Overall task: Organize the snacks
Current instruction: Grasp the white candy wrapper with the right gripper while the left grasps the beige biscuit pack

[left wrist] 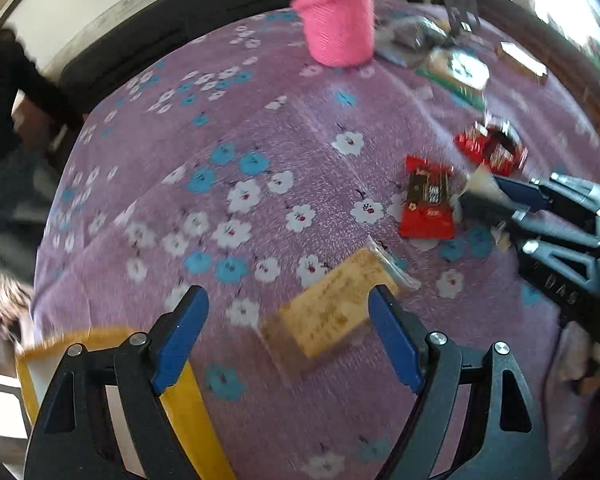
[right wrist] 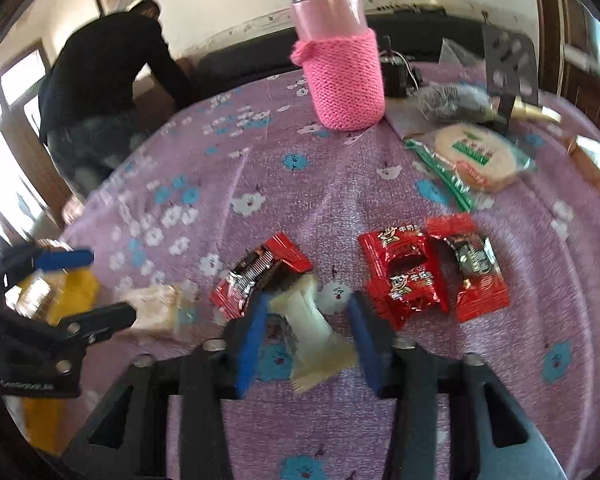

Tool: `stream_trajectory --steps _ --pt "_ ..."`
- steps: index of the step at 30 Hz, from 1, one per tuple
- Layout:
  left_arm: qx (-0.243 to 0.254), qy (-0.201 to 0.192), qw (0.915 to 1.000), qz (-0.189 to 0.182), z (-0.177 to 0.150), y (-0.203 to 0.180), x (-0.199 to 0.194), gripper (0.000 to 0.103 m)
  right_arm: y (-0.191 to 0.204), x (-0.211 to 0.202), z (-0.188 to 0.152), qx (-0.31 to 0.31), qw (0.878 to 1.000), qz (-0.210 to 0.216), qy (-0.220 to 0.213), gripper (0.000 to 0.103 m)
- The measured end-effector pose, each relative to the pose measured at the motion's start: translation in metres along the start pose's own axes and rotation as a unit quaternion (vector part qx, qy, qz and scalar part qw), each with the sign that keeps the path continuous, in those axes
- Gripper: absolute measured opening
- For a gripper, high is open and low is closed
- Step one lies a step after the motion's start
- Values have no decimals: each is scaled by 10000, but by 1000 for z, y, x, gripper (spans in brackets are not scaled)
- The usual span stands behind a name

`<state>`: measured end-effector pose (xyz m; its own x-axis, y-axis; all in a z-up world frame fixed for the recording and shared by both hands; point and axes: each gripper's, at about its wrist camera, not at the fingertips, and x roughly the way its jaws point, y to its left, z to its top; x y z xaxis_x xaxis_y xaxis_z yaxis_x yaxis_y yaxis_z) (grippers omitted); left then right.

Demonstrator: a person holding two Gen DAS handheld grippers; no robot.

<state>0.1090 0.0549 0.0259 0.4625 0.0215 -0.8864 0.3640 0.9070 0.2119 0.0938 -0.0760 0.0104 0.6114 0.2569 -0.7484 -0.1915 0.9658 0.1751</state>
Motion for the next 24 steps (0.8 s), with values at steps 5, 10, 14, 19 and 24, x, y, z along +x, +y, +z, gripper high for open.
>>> stream_trajectory --steps 5,10,14,19,24 --pt "460 -249 9986 -49 0 -8 0 83 2 -1 -1 3 10000 64 18 22" --pt "543 92 9969 -553 -6 -9 5 83 -1 -4 -4 106 9996 252 65 22" --pt "778 -16 9964 -350 -9 -16 0 83 -5 -8 -7 189 9990 401 86 22" --pt "343 171 9962 -787 -4 -11 9 51 -8 -10 -9 285 9985 462 77 22" --pt "190 138 9956 -912 -14 -15 0 31 -11 -13 -9 330 9982 504 84 22"
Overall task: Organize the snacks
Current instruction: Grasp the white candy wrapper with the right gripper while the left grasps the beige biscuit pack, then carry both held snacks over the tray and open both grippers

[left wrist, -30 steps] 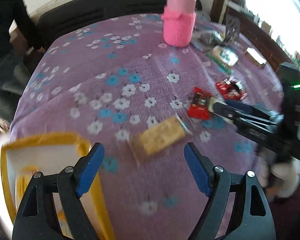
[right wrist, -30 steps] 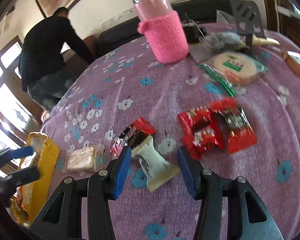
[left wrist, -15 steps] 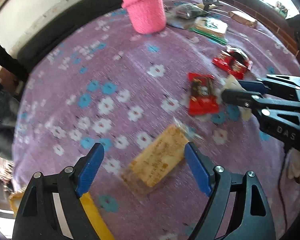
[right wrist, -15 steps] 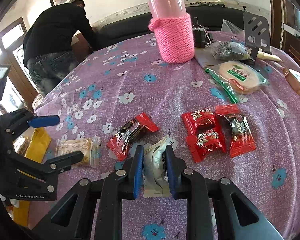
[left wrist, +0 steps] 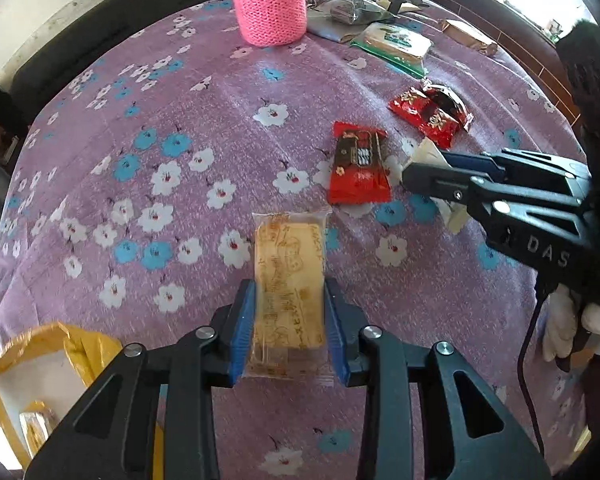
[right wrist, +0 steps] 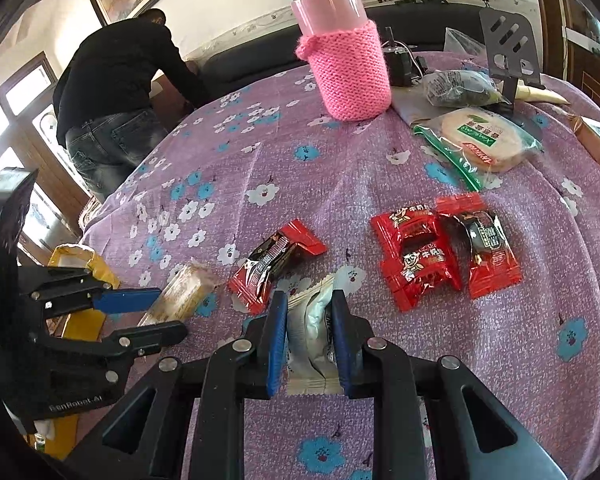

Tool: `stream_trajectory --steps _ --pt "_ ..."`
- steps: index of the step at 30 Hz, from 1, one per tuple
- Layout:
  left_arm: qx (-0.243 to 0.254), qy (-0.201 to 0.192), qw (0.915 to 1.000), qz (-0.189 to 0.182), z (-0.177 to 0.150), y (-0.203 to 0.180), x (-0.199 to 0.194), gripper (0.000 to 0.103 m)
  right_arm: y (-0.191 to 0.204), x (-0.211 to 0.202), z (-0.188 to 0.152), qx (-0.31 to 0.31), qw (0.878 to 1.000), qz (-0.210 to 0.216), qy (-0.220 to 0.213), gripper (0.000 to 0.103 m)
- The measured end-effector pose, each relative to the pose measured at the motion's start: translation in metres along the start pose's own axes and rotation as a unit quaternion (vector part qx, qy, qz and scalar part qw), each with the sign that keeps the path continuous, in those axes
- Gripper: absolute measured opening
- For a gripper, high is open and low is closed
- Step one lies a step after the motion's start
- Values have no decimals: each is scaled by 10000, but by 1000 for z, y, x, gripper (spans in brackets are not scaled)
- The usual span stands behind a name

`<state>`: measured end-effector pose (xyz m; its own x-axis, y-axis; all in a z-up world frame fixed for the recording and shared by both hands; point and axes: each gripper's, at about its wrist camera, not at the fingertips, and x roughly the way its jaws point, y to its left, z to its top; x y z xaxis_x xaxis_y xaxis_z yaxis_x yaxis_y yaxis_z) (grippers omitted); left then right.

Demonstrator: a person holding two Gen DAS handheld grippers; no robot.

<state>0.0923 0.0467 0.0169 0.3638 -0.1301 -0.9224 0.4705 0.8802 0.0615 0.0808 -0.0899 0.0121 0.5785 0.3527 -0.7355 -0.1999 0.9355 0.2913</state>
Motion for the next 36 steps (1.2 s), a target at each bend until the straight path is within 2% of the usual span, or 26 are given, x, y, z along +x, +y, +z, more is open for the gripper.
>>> stream_trajectory --steps 7,14,18,21,27,32,36 --pt "-826 -493 9954 -43 -23 10 -38 31 4 -9 -1 10 9999 51 -105 22" --pt "-1636 -1096 9804 -45 -67 26 -98 31 10 -35 0 23 9991 169 -391 22" --pt "-1965 -1477 9693 109 -113 39 -138 31 26 -47 -5 -135 9982 328 -476 22" --pt "-2427 -1691 9551 174 -156 58 -162 31 52 -60 -13 -350 9964 570 -520 22" --pt "-3093 -1944 9307 187 -215 86 -181 31 111 -94 -35 -690 9872 1326 -556 22" --pt "-3301 -1863 9241 483 -238 98 -177 31 157 -112 -52 -850 9801 1742 -435 22" --pt "-3545 -1858 9153 459 -254 112 -171 31 204 -105 -60 -1078 9764 1858 -201 22"
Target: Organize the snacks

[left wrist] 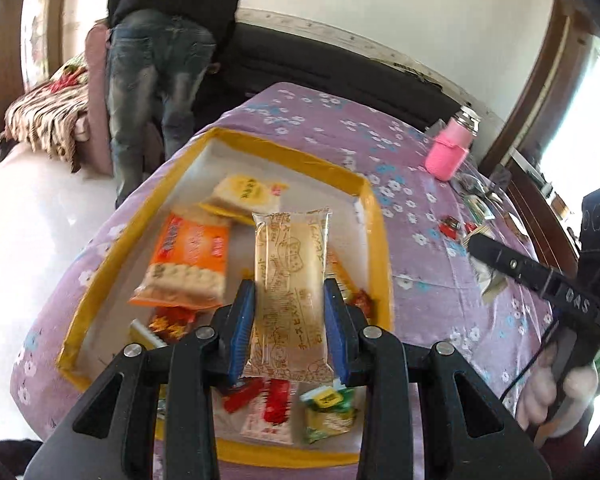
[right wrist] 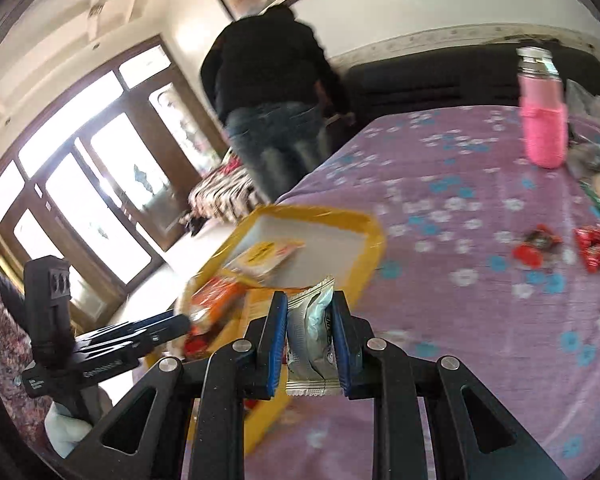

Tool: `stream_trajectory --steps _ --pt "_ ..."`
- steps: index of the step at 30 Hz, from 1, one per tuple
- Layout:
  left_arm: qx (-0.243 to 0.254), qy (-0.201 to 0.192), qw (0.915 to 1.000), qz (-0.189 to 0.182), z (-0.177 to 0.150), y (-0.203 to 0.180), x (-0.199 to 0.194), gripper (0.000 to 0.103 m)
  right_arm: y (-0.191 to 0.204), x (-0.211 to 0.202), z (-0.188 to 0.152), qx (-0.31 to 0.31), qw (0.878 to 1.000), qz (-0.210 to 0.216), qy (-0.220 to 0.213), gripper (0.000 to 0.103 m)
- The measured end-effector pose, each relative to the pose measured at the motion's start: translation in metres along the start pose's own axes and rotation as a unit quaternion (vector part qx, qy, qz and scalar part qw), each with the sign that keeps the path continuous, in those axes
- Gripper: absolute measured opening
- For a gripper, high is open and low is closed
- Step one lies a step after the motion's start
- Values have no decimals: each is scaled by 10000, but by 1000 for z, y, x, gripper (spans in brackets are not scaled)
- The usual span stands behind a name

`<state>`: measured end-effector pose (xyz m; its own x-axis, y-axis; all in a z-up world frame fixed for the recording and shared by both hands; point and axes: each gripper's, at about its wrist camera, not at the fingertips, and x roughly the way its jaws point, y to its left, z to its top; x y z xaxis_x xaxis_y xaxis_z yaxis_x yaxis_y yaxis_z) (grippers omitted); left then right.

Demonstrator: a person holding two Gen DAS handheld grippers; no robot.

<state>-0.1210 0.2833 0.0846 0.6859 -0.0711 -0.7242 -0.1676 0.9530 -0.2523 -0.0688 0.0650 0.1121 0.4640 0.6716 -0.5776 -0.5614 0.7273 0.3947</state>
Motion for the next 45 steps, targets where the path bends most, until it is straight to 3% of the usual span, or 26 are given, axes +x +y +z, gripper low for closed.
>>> stream_trajectory --steps 5,8,12,13,18,21,22,24,26,28,30,33,36,38,45 --pt "-78 103 9999 92 -11 14 10 31 48 39 -5 -317 9989 52 332 22" --pt "-73 165 9998 107 -16 17 14 31 63 63 -6 -523 9974 -240 437 22" --pt "-36 199 9996 172 -19 18 19 34 66 97 -3 -671 9933 -723 596 22" --pt "-47 200 9996 171 -19 19 19 39 65 108 -2 -714 9915 -860 663 22" --pt "-203 192 9996 98 -20 20 9 48 53 130 -5 -779 9870 -1131 830 28" --pt "-294 -78 9995 62 -24 23 -14 61 52 115 -1 -562 9909 -1008 686 31" --pt "-300 -187 9994 57 -25 24 -19 67 52 108 1 -549 9923 -960 566 37" --pt "-340 -372 9986 143 -25 27 -27 68 57 95 1 -588 9932 -948 337 48" --pt "-305 -421 9984 244 -22 27 -33 68 60 87 0 -548 9927 -1028 308 48" --pt "-193 -611 9966 520 -22 23 -44 70 62 72 -7 -495 9952 -824 198 47" --pt "-100 -886 9897 1124 -24 14 -55 81 62 58 -18 -452 9955 -826 98 47" --pt "125 -1297 9715 1978 -27 -9 -72 85 55 35 -38 -161 9963 -842 15 47" --pt "481 -1614 9558 2411 -31 -38 -81 89 47 9 -55 185 9959 -865 -179 50" --pt "565 -1671 9534 2446 -33 -50 -82 89 46 -9 -66 269 9946 -944 -337 55" --pt "488 -1703 9594 2196 -40 -70 -91 90 71 -33 -95 -371 9873 -1463 -487 68"
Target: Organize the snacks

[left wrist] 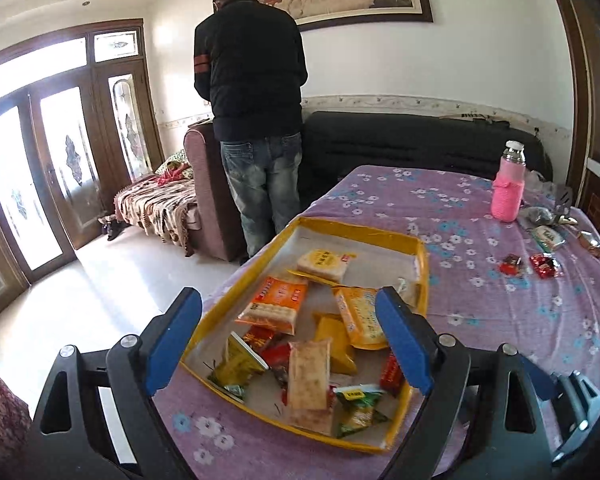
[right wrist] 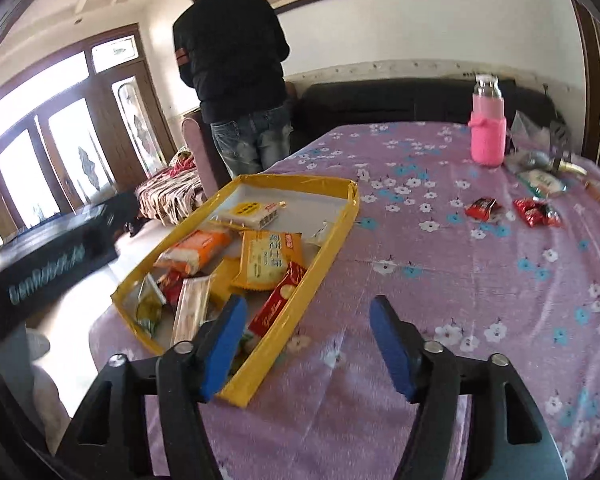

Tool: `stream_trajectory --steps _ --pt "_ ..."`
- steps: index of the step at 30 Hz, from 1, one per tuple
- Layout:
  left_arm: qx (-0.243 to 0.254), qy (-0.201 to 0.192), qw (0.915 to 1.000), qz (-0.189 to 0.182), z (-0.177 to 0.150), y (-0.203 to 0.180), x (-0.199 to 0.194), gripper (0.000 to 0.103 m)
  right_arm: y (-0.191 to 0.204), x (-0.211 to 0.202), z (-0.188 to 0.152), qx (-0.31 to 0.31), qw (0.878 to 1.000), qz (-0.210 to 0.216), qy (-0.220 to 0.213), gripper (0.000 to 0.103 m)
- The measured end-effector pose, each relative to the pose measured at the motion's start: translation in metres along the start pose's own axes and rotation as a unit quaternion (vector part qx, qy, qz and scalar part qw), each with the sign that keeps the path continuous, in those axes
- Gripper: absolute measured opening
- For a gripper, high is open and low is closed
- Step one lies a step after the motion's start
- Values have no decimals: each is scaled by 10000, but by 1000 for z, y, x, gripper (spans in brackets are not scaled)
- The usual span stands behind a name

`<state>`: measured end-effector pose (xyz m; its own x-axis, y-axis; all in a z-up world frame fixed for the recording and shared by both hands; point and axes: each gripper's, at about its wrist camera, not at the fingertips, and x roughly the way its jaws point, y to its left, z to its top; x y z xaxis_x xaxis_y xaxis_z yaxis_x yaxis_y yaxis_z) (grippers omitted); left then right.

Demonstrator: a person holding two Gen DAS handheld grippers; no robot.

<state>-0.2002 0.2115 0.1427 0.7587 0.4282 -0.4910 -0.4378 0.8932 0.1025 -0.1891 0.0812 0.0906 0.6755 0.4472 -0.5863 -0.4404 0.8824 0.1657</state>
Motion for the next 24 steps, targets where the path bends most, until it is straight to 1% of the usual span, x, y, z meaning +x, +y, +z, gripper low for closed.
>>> stream_trajectory --steps 3,7,13,24 --pt "41 67 10000 2 0 -5 -3 90 7 -2 -7 -189 9998 45 35 68" --pt "40 311 9994 -129 -4 -8 1 90 10 -3 -12 -186 9997 103 69 68" --pt "48 699 9971 -301 -12 -12 11 90 8 -7 -14 -148 9999 71 21 69" --pt "206 829 9955 -400 -16 -21 20 90 3 5 -16 -19 9998 115 178 70"
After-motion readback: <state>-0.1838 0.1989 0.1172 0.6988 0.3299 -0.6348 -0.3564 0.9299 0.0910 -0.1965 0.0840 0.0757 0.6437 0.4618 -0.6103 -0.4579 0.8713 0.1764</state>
